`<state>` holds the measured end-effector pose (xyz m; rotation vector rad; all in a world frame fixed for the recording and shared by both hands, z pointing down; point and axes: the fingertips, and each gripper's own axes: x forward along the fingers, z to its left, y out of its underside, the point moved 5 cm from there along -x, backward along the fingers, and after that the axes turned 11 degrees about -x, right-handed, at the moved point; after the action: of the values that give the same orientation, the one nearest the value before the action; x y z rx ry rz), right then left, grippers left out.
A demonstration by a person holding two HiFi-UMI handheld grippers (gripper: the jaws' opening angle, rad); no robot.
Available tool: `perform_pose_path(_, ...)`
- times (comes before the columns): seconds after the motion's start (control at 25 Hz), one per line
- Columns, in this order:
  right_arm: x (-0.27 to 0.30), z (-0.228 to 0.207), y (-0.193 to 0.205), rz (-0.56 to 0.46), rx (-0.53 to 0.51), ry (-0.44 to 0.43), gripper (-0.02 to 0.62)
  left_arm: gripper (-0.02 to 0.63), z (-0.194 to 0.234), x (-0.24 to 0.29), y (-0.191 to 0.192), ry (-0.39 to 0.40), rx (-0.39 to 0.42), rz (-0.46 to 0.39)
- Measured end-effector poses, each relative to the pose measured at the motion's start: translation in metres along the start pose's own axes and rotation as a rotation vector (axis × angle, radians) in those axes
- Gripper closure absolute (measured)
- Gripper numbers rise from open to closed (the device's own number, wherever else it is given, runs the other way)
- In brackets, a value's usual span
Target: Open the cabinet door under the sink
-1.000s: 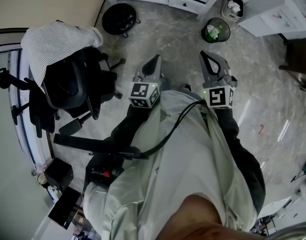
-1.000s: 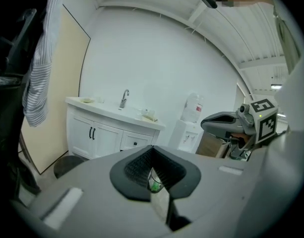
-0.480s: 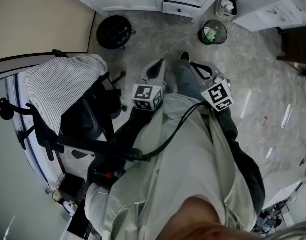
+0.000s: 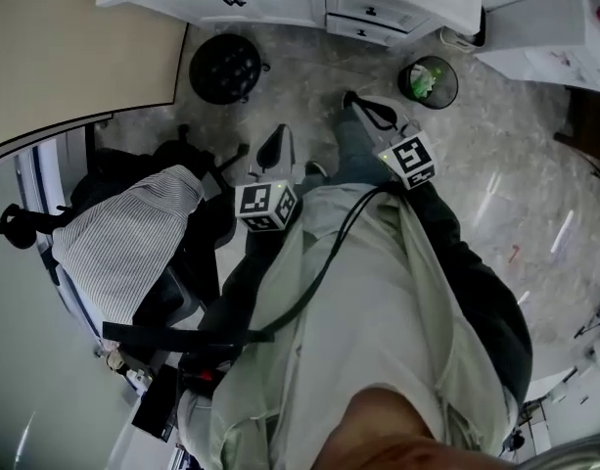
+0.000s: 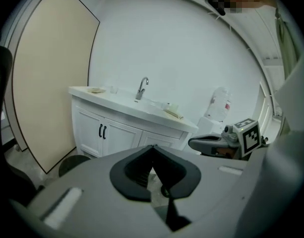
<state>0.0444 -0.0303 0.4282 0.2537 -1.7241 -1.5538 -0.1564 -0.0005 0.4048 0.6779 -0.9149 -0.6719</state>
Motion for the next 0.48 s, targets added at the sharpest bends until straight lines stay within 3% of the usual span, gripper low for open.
perform_pose_path(0.08, 0.024, -0.042, 0.016, 0.079, -0.077, 0.057, 0.594, 0.598, -0.002, 0.018, -0.012, -0.044, -0.017, -0.006)
perform_pose_path(0.2, 0.046, -0.090, 0.042, 0.171, -0.185, 0.059, 0.591, 0.598, -0.014, 0.036, -0.023, -0.089, -0.032, -0.004)
perform_pose_path(0.48, 0.094, -0.172, 0.104, 0.231, -0.241, 0.168, 0.544, 0.598, -0.012, 0.104, -0.023, -0.164, -0.021, 0.013)
